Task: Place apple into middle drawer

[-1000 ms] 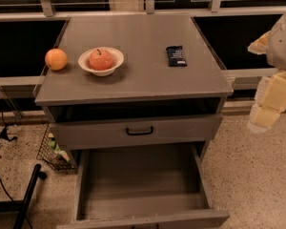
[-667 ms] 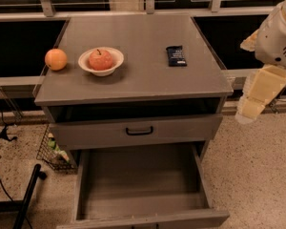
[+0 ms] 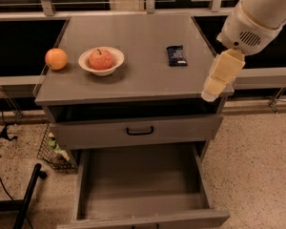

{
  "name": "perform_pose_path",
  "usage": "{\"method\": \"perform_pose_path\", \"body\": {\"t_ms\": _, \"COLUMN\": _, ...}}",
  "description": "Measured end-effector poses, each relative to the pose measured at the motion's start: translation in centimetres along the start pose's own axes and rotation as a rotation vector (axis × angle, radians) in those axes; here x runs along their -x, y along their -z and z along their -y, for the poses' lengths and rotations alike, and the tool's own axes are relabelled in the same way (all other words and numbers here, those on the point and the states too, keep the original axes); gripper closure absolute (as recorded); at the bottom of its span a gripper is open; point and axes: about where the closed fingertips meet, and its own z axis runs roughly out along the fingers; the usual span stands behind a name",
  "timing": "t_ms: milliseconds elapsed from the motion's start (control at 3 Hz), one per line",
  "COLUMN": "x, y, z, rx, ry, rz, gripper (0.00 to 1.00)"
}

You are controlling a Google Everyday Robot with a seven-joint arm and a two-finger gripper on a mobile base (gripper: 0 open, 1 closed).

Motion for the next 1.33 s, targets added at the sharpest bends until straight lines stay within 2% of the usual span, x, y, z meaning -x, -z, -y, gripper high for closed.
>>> {"method": "perform_pose_path", "body": {"t_ms": 333, "x": 3.0, "y": -1.0, "z": 1.4, "rx": -0.019, "ry": -0.042, "rz": 0.049, "gripper": 0.00}}
{"method": "perform_pose_path", "body": {"t_ms": 667, "x": 7.2, "y": -1.6, "z": 2.4, "rx": -0.028, "ry": -0.071, "rz": 0.112, "gripper": 0.00}}
{"method": "perform_pose_path", "body": {"t_ms": 1000, "x": 7.2, "y": -1.6, "z": 2.4, "rx": -0.028, "ry": -0.071, "rz": 0.112, "gripper": 0.00}}
{"method": "perform_pose_path", "body": {"t_ms": 1333, "x": 7.3, "y": -2.2, "z": 3.7, "rx": -0.042, "ry": -0.097, "rz": 0.127, "gripper": 0.00}}
